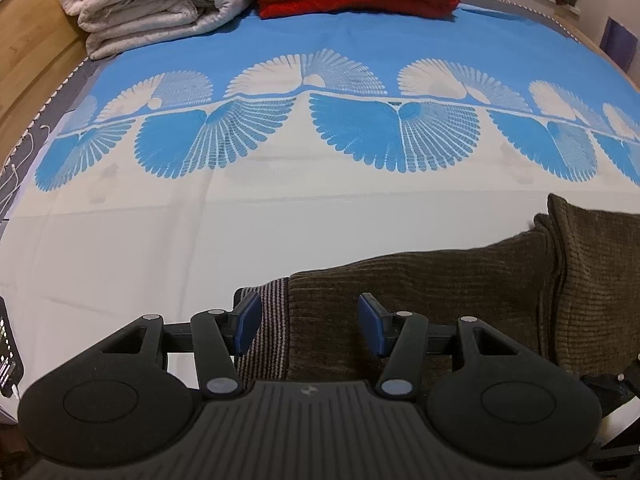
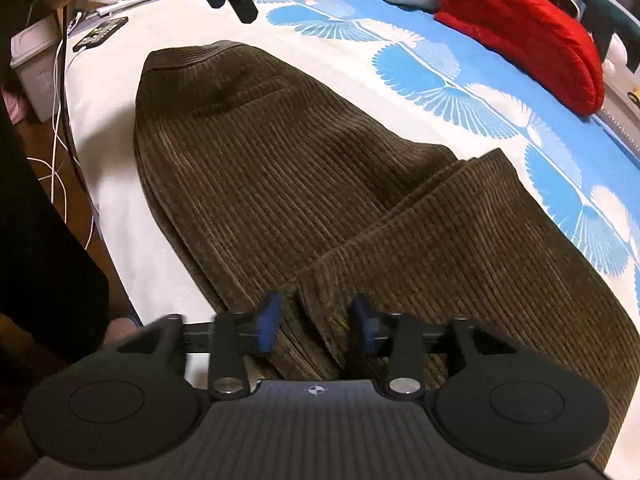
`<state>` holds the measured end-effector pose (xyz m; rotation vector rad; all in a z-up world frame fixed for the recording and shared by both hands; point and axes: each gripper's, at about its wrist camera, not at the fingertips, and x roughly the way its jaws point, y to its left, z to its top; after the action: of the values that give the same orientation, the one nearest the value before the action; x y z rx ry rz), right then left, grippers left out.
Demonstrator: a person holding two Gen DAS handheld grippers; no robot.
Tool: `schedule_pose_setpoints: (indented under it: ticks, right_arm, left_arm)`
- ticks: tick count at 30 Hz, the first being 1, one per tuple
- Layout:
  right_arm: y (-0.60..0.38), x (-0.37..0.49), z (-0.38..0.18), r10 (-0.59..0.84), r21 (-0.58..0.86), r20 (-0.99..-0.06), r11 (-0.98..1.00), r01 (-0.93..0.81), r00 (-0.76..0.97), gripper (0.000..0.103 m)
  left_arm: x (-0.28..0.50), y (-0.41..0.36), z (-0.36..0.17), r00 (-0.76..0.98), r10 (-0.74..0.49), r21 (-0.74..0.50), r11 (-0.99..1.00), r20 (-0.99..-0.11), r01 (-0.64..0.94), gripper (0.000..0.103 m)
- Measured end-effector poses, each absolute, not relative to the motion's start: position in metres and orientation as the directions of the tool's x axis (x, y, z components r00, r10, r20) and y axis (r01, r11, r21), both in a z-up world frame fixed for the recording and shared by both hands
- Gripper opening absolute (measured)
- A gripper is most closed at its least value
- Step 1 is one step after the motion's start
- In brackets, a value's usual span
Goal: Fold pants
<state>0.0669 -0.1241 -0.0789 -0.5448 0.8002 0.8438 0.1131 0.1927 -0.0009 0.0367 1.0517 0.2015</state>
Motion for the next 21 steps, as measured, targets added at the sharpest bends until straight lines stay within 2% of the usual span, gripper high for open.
schedule_pose_setpoints:
  ticks: [3, 5, 9, 12, 14, 17, 19, 21]
  right_arm:
    - [-0.117, 0.064, -0.086, 0.421, -0.141, -0.809, 0.538, -0.831, 0.410, 0.054]
    - [-0.113, 0.063, -0.089, 0.410, -0.172, -0.806, 0.528, -0.832, 0.427, 0.052]
    - [-0.120, 0.074, -0.081, 0.422, -0.124, -0.798, 0.583, -0.803, 0.430, 0.030]
    - [-0.143, 0.079, -0.041, 0.458, -0.109, -0.705, 0.685, -0.720, 0.542, 0.028]
    - [-0.165, 0.078, -0.005, 0.481, -0.071, -0.603, 0.763, -0.643, 0.637, 0.027]
    - [-0.183, 0.056, 0.029, 0.521, -0.103, -0.451, 0.776, -0.622, 0.725, 0.027]
    - [-0.179, 0.043, 0.028, 0.563, -0.109, -0.432, 0.743, -0.661, 0.704, 0.027]
    - [-0.165, 0.035, 0.011, 0.591, -0.123, -0.482, 0.685, -0.718, 0.647, 0.028]
  left_arm:
    - [0.113, 0.194, -0.002, 0.475, 0.187, 0.133, 0.980, -0.860, -0.147, 0.059]
    - [0.113, 0.196, -0.002, 0.473, 0.190, 0.131, 0.979, -0.860, -0.155, 0.059]
    - [0.113, 0.196, -0.001, 0.479, 0.184, 0.124, 0.980, -0.858, -0.154, 0.059]
    - [0.113, 0.196, 0.001, 0.487, 0.180, 0.121, 0.981, -0.855, -0.151, 0.059]
    - [0.114, 0.196, 0.002, 0.492, 0.176, 0.114, 0.982, -0.853, -0.153, 0.059]
    - [0.116, 0.194, 0.002, 0.489, 0.177, 0.118, 0.982, -0.854, -0.150, 0.059]
    - [0.117, 0.190, 0.001, 0.487, 0.174, 0.118, 0.983, -0.856, -0.144, 0.059]
    - [0.120, 0.184, 0.000, 0.483, 0.171, 0.121, 0.984, -0.859, -0.134, 0.059]
